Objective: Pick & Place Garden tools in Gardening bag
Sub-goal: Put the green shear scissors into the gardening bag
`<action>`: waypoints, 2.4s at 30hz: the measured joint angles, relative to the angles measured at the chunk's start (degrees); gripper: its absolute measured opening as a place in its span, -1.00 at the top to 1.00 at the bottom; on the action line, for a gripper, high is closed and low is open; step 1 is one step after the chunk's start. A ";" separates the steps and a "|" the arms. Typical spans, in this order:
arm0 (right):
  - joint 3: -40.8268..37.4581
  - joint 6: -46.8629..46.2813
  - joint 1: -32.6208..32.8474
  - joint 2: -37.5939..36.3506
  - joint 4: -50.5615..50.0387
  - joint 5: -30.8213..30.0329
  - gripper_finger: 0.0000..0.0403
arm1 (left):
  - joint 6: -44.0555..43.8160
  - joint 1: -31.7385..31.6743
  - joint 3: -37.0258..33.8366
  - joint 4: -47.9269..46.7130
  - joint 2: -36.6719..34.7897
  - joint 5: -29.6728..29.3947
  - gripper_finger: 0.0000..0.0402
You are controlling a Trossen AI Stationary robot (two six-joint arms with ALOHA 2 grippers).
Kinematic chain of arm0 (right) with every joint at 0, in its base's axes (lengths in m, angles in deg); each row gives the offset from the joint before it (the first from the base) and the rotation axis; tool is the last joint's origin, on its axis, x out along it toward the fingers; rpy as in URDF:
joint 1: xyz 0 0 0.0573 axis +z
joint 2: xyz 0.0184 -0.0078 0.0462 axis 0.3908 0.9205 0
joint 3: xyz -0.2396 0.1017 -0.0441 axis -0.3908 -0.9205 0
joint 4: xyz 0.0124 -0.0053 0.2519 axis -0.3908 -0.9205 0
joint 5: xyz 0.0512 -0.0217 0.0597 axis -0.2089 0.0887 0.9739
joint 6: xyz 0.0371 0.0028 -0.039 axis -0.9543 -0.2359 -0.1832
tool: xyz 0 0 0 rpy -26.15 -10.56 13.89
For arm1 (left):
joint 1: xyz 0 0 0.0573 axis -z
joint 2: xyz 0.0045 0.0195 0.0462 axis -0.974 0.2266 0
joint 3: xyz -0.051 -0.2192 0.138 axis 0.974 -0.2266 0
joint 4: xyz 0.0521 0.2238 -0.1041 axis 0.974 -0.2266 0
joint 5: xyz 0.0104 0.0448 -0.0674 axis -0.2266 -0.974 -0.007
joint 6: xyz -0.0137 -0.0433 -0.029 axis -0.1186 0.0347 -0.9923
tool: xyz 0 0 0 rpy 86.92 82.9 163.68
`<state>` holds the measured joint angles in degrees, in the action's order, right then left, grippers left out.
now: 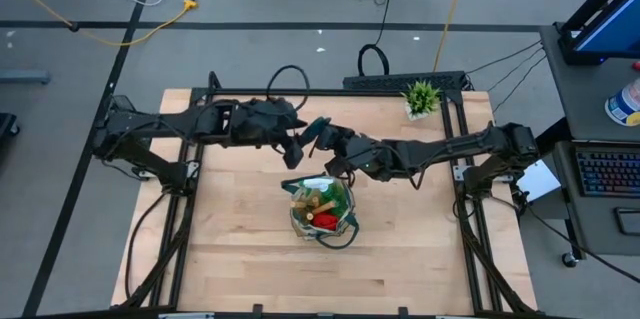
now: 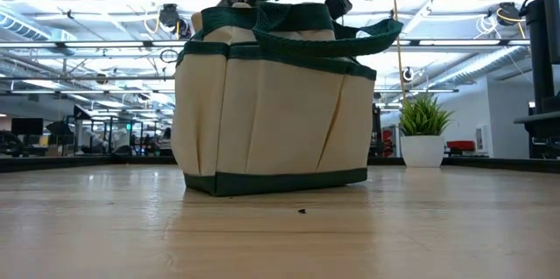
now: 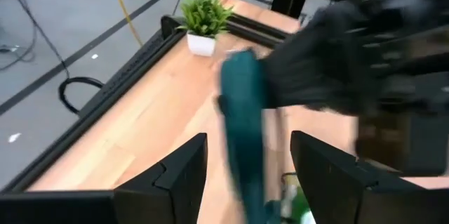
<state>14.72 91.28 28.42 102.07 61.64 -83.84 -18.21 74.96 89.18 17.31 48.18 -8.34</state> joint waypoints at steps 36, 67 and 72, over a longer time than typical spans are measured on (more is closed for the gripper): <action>0.04 2.61 0.69 0.03 1.29 7.15 0.82 | 9.94 -6.70 -0.02 -2.24 -0.12 18.93 0.70; 0.04 -14.53 1.09 0.07 2.14 1.78 0.57 | 9.05 -4.36 -0.07 -8.63 -0.15 13.64 0.71; 0.07 -14.62 1.09 0.03 4.62 -2.28 0.57 | 8.42 -4.29 -0.07 -12.29 -0.08 11.61 0.71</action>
<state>14.79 76.67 29.51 102.10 66.26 -86.12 -9.79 70.66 89.11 5.02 48.10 3.27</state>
